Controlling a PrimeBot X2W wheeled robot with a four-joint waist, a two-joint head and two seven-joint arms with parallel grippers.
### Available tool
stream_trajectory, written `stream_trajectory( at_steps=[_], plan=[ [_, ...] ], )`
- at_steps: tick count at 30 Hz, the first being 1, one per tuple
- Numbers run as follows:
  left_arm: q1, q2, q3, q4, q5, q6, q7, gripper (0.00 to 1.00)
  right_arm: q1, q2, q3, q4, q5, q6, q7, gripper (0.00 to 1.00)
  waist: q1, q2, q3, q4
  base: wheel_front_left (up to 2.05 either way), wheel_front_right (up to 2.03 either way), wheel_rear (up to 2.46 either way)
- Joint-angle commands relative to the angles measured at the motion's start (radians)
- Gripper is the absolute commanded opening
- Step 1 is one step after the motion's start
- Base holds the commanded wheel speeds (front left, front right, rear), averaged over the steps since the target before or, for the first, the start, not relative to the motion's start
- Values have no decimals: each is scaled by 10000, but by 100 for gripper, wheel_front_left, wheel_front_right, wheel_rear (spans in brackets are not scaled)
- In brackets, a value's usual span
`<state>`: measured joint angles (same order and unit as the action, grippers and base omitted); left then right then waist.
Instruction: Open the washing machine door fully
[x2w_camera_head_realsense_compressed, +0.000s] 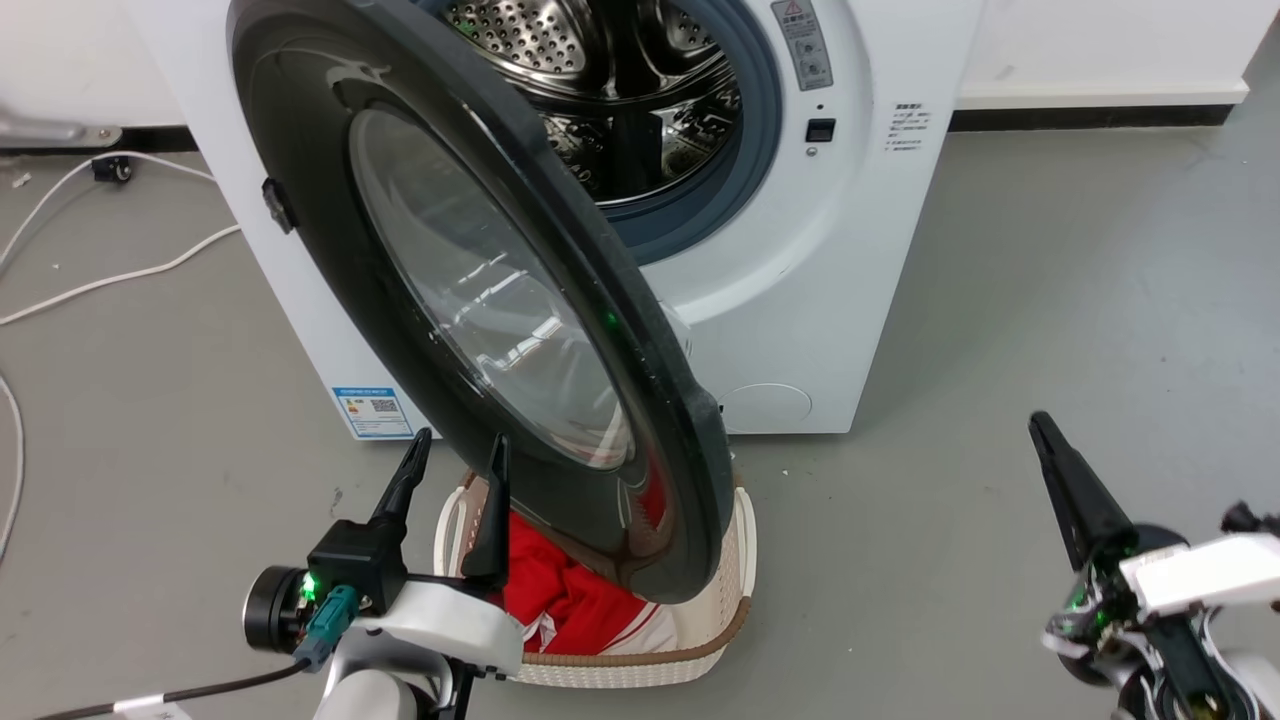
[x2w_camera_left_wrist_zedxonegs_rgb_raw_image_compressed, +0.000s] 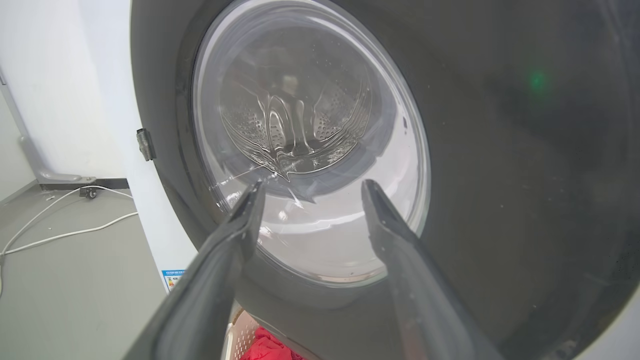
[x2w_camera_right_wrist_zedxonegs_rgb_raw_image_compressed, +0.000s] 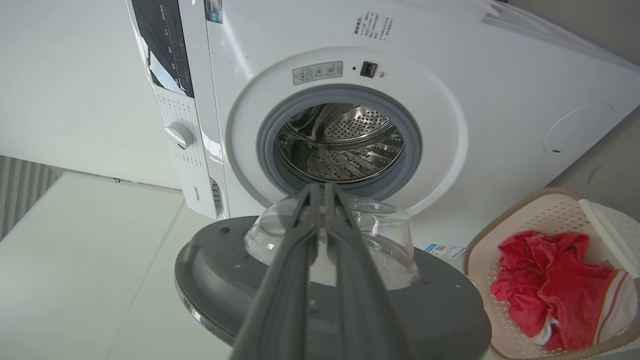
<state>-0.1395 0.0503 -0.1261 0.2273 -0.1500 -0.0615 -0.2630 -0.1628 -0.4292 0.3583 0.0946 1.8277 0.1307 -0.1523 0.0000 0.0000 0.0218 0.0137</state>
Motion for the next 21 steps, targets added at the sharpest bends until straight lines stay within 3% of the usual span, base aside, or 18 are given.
stream_trajectory(
  at_steps=[1,2,8,11,16,21],
  plan=[
    [160,-2,28,7,-19,24,-24,100,291,15,-30,-104,-230,0,-273,90,0,0,-44,-77,0,0,0],
    [157,-2,42,5,-22,31,-26,100,432,21,-25,-174,-373,0,-452,100,0,0,-51,-100,0,0,0],
    [318,-1,124,-76,-99,141,-26,100,977,282,-508,453,-2594,0,-1109,100,0,0,-116,-279,0,0,0],
    [334,-2,155,-102,-118,161,-24,100,936,840,-1505,1031,-4348,0,-1118,100,0,0,-130,-335,0,0,0],
    [359,-1,131,-120,-86,198,-24,100,867,1845,-3096,1309,-8369,0,-1121,100,0,0,-149,-354,0,0,0],
    [340,-1,208,-92,-34,166,-24,100,1095,2684,-4027,699,-12422,-1,-1123,100,0,0,-181,-352,0,0,0]
  ],
)
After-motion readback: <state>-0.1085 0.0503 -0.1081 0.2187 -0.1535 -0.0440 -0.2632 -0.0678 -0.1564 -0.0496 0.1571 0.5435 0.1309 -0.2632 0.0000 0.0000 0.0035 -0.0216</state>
